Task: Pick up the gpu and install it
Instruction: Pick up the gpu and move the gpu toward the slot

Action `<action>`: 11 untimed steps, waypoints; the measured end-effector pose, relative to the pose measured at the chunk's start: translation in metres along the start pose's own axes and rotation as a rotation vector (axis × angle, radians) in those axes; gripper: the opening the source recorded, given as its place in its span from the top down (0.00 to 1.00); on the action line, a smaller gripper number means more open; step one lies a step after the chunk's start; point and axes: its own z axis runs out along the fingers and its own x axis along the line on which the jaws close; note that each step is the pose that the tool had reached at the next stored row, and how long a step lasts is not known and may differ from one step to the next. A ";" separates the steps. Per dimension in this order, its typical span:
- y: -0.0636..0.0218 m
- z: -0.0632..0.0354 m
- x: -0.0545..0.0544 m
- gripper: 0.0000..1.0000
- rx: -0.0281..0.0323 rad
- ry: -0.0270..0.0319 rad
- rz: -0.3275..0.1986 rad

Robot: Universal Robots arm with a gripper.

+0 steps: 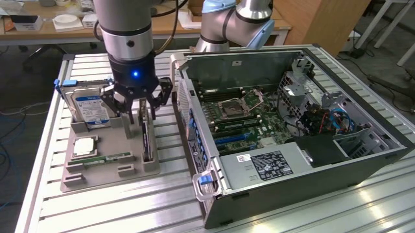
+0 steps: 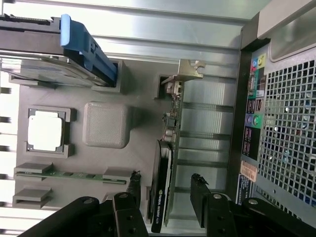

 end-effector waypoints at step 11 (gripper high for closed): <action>-0.0001 0.0074 0.000 0.47 -0.0001 0.0000 0.000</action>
